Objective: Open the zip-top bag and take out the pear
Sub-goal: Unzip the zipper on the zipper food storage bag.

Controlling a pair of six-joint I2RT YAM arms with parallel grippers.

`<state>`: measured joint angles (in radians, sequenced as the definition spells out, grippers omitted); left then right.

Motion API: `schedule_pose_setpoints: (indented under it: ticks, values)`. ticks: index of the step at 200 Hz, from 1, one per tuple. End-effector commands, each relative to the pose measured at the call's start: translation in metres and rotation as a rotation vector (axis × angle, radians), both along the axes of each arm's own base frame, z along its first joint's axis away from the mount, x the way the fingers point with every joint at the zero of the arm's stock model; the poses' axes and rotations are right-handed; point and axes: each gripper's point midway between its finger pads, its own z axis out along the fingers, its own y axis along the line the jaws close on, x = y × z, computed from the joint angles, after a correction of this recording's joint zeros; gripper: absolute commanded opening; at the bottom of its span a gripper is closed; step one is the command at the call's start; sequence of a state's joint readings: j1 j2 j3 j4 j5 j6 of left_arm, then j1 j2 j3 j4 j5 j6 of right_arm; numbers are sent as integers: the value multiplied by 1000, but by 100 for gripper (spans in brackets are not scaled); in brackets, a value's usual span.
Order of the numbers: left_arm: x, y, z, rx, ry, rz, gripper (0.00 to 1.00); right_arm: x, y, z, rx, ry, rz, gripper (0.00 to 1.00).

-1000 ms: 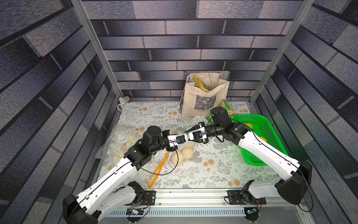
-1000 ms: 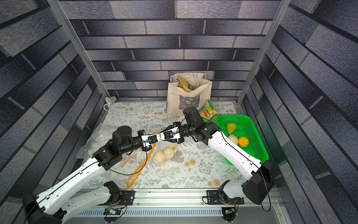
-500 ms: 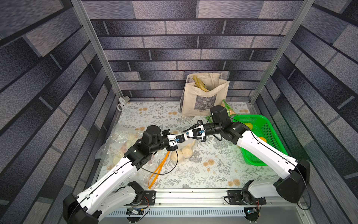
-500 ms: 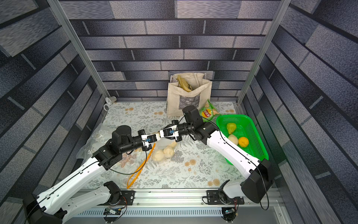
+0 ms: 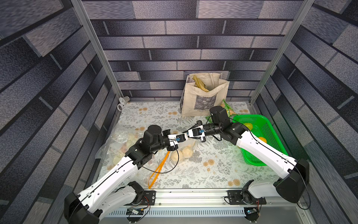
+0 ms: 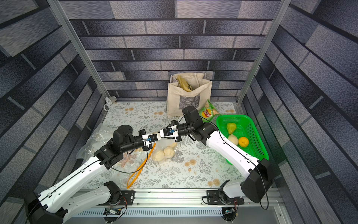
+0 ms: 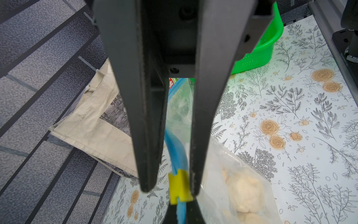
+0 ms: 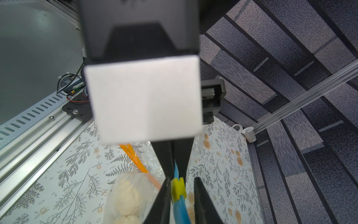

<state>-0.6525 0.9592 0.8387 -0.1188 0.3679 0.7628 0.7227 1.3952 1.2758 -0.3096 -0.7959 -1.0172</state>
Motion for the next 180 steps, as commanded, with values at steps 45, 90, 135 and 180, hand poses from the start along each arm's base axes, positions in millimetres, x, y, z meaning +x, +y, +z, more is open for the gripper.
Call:
schedule_pose_setpoints:
  ticks: [45,90,135,180]
  values:
    - [0,-2,15,-55,-4,-11,3,-6,5,-14,-25,61,24,23]
    - [2,-1,12,-51,4,-6,1,-6,5,-11,-17,60,23,2]
    - [5,10,13,-71,-9,33,0,2,-6,-21,-46,29,-61,2]
    - [24,40,23,-108,-20,140,0,16,-39,-34,-84,12,-202,3]
